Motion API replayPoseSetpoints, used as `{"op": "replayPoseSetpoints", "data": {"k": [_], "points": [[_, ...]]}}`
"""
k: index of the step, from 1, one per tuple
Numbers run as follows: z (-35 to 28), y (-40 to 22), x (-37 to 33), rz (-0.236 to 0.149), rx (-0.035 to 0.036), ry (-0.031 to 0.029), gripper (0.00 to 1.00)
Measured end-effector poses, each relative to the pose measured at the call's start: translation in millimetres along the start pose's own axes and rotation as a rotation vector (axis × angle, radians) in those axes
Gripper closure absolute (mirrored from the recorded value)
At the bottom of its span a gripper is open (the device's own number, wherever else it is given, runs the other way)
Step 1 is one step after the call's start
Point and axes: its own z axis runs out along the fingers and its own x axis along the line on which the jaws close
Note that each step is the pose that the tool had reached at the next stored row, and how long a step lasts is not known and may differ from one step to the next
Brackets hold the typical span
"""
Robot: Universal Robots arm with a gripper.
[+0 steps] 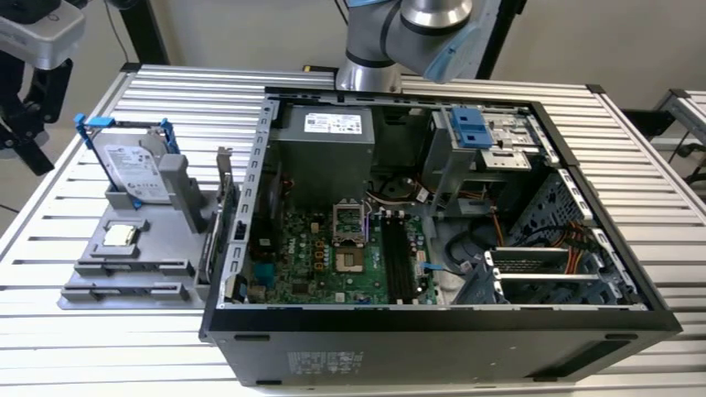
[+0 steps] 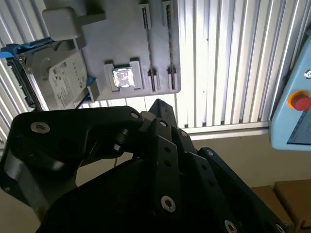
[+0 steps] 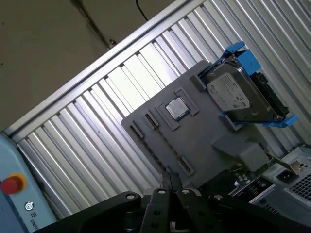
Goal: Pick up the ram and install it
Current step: 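Pick up the ram and move it above insertion slot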
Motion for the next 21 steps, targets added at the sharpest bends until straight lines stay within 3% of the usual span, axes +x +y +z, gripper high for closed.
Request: {"op": "replayPoseSetpoints", "data": {"k": [21], "points": [[0.0, 0.0, 0.0, -0.191, 0.0027, 0.0141, 1.00]]}}
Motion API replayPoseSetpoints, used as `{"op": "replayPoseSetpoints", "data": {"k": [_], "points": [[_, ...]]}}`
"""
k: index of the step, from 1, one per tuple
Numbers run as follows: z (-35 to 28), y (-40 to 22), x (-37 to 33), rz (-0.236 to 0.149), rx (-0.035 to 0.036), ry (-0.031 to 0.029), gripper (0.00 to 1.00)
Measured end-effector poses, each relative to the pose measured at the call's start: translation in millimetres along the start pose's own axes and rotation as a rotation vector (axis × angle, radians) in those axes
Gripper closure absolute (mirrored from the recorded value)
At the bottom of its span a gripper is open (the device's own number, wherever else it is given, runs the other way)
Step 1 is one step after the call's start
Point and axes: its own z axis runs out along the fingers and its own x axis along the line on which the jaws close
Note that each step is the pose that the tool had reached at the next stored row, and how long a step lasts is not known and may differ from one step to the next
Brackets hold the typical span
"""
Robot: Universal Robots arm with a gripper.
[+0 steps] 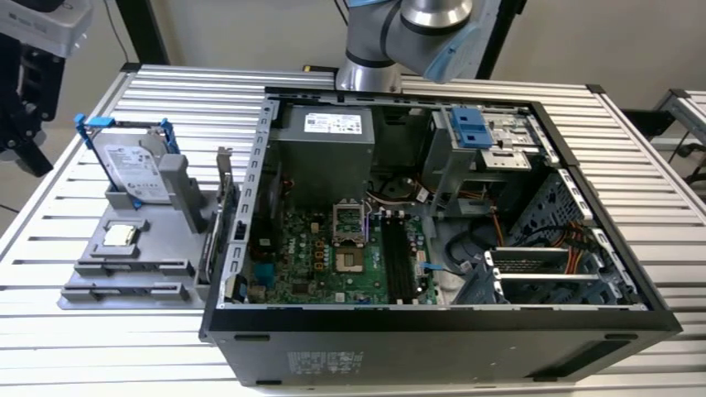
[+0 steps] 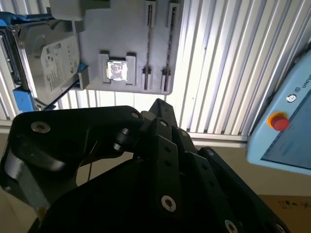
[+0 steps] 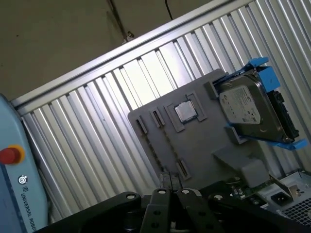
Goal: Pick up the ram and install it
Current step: 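Pick up the ram and move it above insertion slot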
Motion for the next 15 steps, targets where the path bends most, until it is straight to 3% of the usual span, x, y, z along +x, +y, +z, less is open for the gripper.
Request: {"op": "replayPoseSetpoints", "data": {"k": [15], "points": [[0.0, 0.0, 0.0, -0.157, 0.0036, 0.0088, 1.00]]}}
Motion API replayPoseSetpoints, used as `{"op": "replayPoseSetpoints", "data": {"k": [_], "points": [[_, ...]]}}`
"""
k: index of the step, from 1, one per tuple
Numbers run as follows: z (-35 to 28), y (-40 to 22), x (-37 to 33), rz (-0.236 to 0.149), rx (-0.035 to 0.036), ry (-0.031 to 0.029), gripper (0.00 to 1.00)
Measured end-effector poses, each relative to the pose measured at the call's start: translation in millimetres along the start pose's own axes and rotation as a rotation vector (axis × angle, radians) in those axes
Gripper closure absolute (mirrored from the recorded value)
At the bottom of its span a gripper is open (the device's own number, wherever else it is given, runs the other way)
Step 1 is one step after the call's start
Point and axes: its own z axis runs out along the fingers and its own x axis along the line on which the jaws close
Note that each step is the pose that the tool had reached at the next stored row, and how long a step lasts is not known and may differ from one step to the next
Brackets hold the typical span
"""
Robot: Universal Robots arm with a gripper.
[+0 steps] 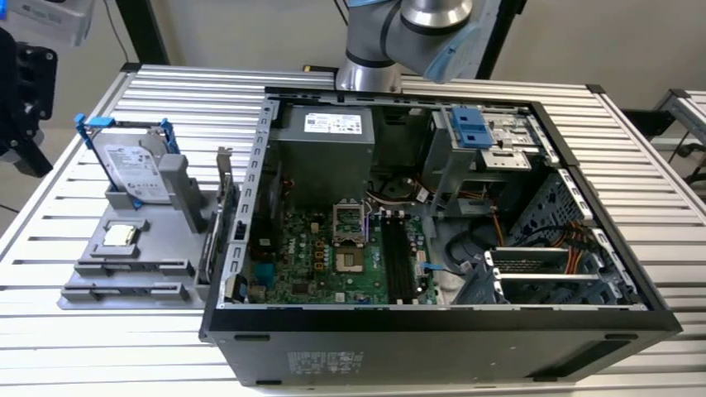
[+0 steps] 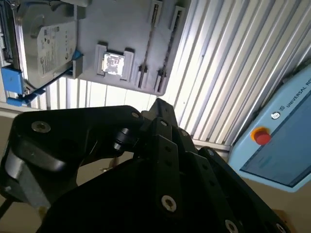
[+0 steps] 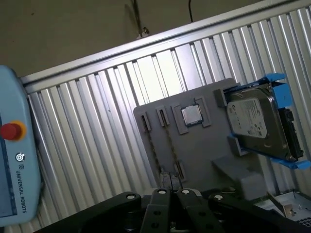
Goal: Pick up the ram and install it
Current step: 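Pick up the ram and move it above insertion slot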
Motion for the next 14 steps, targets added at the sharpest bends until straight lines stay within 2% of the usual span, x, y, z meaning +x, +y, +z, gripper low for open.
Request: {"op": "replayPoseSetpoints", "data": {"k": [6, 14], "points": [[-0.1, -0.1, 0.0, -0.076, 0.0098, 0.0018, 1.00], [0.0, 0.0, 0.0, -0.186, 0.0334, 0.0027, 1.00]]}}
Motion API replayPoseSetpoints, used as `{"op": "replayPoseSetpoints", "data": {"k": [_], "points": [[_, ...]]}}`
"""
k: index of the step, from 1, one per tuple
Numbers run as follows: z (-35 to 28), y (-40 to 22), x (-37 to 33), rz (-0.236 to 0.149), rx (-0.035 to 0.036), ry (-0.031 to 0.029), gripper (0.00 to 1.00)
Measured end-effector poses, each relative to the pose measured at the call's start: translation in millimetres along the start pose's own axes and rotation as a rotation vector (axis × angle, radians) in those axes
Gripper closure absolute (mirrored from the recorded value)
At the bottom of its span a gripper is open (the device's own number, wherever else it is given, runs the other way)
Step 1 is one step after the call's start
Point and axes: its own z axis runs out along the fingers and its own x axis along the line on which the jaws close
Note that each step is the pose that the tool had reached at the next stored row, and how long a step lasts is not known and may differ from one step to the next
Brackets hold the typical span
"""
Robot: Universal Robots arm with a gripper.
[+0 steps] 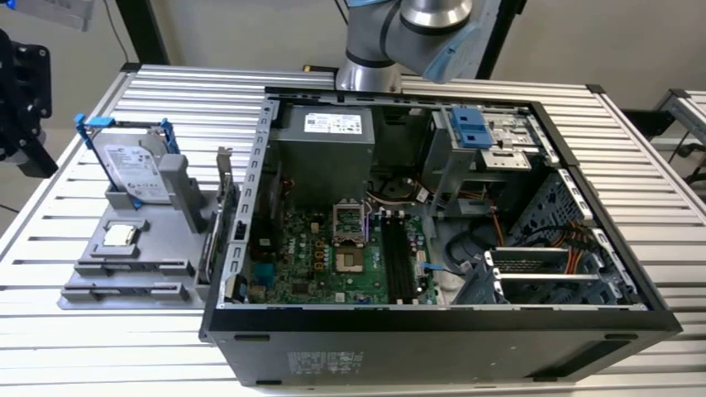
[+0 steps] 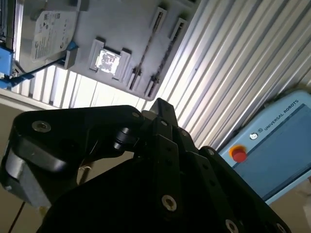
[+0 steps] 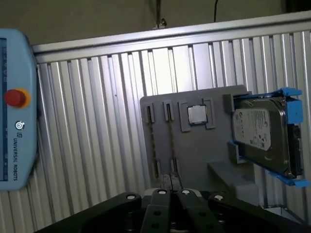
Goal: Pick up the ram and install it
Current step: 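Pick up the ram and move it above insertion slot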
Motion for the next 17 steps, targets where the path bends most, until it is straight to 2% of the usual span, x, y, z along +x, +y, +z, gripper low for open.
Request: {"op": "replayPoseSetpoints", "data": {"k": [2, 3, 13, 17], "points": [[0.0, -0.1, 0.0, -0.027, 0.0053, 0.0006, 1.00], [0.0, -0.1, 0.0, -0.040, 0.0058, 0.0009, 1.00], [0.1, 0.1, 0.0, -0.189, 0.0055, 0.0000, 1.00], [0.1, 0.0, 0.0, -0.233, 0.0053, -0.0049, 1.00]]}}
